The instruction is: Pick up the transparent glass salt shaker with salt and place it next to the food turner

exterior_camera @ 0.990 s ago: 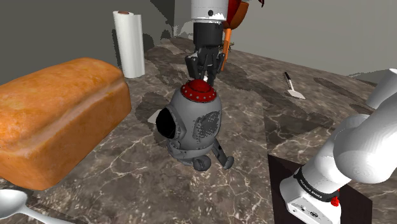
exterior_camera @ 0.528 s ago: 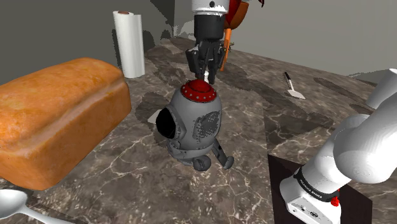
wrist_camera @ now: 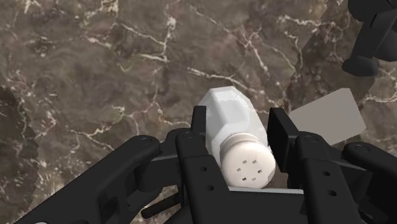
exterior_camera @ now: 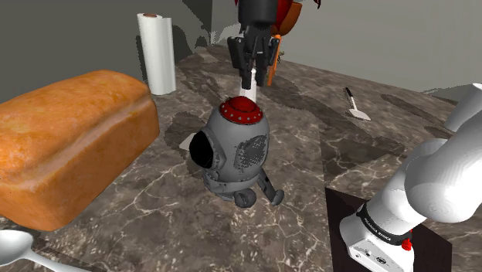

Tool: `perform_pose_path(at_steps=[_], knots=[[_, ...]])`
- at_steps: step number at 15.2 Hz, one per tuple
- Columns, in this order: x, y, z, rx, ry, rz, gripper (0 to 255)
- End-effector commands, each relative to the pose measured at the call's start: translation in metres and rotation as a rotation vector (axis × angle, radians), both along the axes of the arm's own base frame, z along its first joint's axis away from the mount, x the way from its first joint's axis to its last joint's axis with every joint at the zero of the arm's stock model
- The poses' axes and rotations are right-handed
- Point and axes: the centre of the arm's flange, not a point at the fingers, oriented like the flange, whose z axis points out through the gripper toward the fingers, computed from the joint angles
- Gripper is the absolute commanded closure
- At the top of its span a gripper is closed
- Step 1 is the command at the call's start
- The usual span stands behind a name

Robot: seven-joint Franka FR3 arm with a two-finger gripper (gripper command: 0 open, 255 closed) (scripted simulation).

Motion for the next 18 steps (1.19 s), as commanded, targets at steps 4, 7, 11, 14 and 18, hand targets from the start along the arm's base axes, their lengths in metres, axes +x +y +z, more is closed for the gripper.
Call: perform_pose_path(at_steps=[4, 7, 11, 14, 18], knots=[[-0.001, 0.000, 0.026, 0.000, 0.000, 0.000, 255], [-0.001, 0.000, 0.042, 0.000, 0.000, 0.000, 255], [-0.001, 0.000, 0.063, 0.000, 0.000, 0.000, 255], [-0.001, 0.000, 0.078, 0.000, 0.000, 0.000, 255], [-0.001, 0.000, 0.100, 0.000, 0.000, 0.000, 255]])
